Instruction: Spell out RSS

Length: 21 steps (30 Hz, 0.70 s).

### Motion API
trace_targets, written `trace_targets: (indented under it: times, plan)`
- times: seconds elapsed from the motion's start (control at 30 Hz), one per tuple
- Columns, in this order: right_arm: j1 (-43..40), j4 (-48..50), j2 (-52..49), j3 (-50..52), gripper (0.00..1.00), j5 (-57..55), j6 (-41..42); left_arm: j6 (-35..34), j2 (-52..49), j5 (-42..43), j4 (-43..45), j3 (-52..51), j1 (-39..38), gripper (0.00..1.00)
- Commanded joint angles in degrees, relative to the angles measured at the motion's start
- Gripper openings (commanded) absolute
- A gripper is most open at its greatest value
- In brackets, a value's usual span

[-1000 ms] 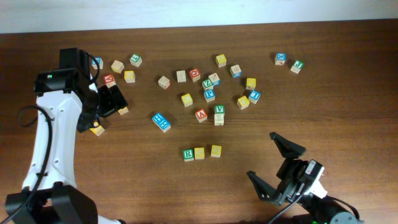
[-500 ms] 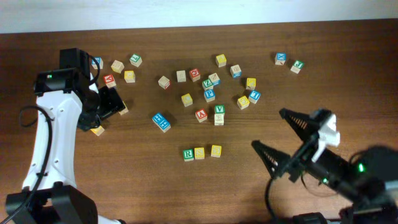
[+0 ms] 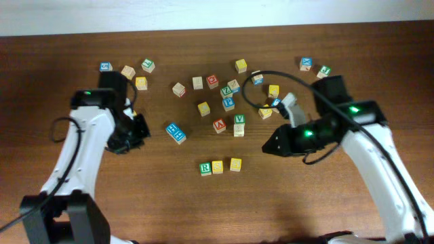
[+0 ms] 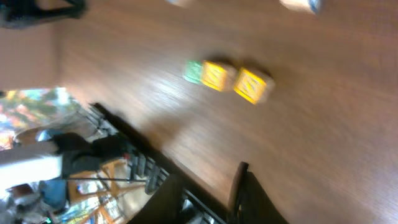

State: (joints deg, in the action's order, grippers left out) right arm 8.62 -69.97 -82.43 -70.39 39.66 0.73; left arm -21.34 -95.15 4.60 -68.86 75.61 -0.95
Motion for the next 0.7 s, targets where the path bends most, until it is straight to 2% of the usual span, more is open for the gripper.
trace_targets:
  times: [0.0,0.07,0.1,0.23,0.3,0.37,0.5,0.67]
  plan:
    - [3.3,-0.3,-7.1,-0.9,0.04,-15.5,8.6,0.4,0.0,6.5,6.6,-8.9,-4.1,0.00]
    - [3.9,-0.2,-10.4,-0.9,0.04,-19.8,11.5,0.0,0.0,9.7,9.8,-11.8,-6.3,0.00]
    - [4.2,-0.2,-12.0,-0.9,0.04,-20.4,12.3,-2.8,0.0,9.6,11.2,-13.5,-7.8,0.00]
    - [6.2,1.6,-16.7,0.1,0.04,-20.3,14.5,-9.2,-0.4,9.6,17.2,-17.9,-13.4,0.00]
    - [7.1,3.6,-17.9,0.8,0.04,-20.4,15.6,-10.0,-1.4,9.6,20.3,-18.2,-14.9,0.00]
    - [8.2,7.1,-18.8,1.8,0.04,-20.4,19.4,-12.3,-3.3,9.7,21.5,-18.2,-16.3,0.00]
    - [9.1,13.1,-19.1,4.8,0.04,-23.9,25.9,-12.5,-6.7,10.7,21.8,-18.2,-18.2,0.00]
    - [9.1,20.0,-19.1,9.2,0.04,-20.1,25.9,-12.5,-9.5,14.5,22.6,-18.2,-18.4,0.00]
